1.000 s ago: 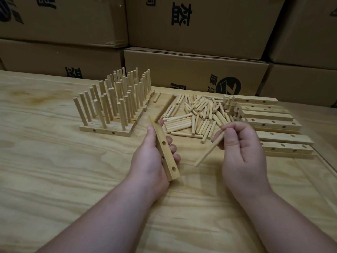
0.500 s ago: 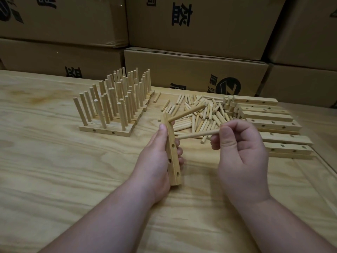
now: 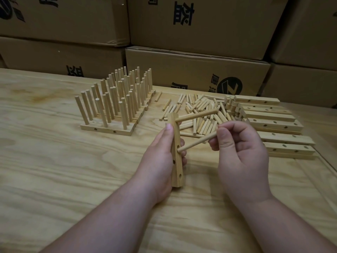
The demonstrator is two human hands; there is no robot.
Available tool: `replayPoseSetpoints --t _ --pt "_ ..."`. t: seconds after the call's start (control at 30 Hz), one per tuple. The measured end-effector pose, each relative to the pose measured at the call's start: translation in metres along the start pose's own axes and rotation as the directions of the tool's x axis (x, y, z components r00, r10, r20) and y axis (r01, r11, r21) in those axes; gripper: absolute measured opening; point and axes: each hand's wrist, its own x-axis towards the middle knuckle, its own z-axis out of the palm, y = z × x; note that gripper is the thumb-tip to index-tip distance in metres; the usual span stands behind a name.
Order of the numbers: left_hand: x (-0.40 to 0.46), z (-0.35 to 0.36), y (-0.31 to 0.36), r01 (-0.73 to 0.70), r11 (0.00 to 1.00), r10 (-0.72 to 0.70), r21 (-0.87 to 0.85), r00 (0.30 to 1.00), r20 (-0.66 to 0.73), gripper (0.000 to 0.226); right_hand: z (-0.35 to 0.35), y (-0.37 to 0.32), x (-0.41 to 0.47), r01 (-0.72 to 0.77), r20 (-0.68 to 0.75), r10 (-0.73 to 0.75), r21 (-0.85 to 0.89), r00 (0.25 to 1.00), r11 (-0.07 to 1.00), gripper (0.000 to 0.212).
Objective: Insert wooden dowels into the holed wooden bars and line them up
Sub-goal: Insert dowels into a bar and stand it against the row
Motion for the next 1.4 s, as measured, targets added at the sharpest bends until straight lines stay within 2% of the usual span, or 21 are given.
replayPoseSetpoints --t 0.27,0.4,0.5,0.63,0.73,0.87,1.0,1.1,1.17,1.27,1.33,1.4 --pt "-0.002 0.002 0.0 -0.006 1.0 0.007 0.031 1.0 -0.008 0.032 -0.001 0.001 0.001 0.023 -0.015 -0.023 -0.029 1.0 0.999 0.01" --pt "-0.002 0.001 0.001 -0.019 0.998 0.018 0.055 1.0 0.019 0.034 -0.006 0.005 -0.001 0.025 0.162 0.005 -0.185 0.987 0.982 0.011" --pt "-0.003 0.0 0.001 -0.034 0.995 0.029 0.096 0.998 0.055 0.036 -0.008 0.007 0.0 0.093 0.32 0.011 -0.308 0.947 0.947 0.011" --pt "-0.004 -0.002 0.0 -0.068 0.985 0.058 0.158 0.996 0.069 0.032 -0.011 0.007 0.005 0.163 0.401 0.018 -0.414 0.916 0.895 0.009" --pt "-0.004 -0.003 -0.001 -0.094 0.981 0.078 0.168 0.992 0.1 0.034 -0.01 0.005 0.006 0.168 0.398 0.027 -0.446 0.917 0.879 0.008" --pt "-0.004 -0.004 -0.001 -0.102 0.976 0.082 0.195 0.991 0.109 0.037 -0.008 0.005 0.003 0.003 0.344 0.156 -0.418 0.926 0.908 0.011" --pt "-0.004 -0.002 -0.002 -0.11 0.973 0.098 0.203 0.993 0.065 0.032 -0.005 0.004 0.002 -0.08 0.352 0.208 -0.343 0.913 0.936 0.012" --pt "-0.003 0.001 -0.001 -0.085 0.98 0.09 0.182 0.996 -0.016 0.032 -0.004 0.006 0.002 -0.194 0.333 0.257 -0.209 0.907 0.958 0.026" --pt "-0.002 0.002 0.0 -0.067 0.992 0.071 0.112 0.997 -0.036 0.032 -0.006 0.009 0.002 -0.232 0.26 0.276 -0.187 0.926 0.955 0.039" --pt "-0.001 0.001 0.001 -0.067 0.995 0.067 0.078 0.998 -0.005 0.032 -0.012 0.01 0.007 -0.188 0.157 0.211 -0.149 0.965 0.971 0.046" --pt "-0.002 0.0 0.0 -0.068 0.99 0.064 0.123 0.997 0.034 0.033 -0.015 0.009 0.011 -0.133 0.158 0.155 -0.14 0.975 0.981 0.054" --pt "-0.004 0.0 -0.002 -0.078 0.98 0.063 0.185 0.994 0.084 0.034 -0.015 0.008 0.012 -0.095 0.195 0.124 -0.152 0.973 0.984 0.05"
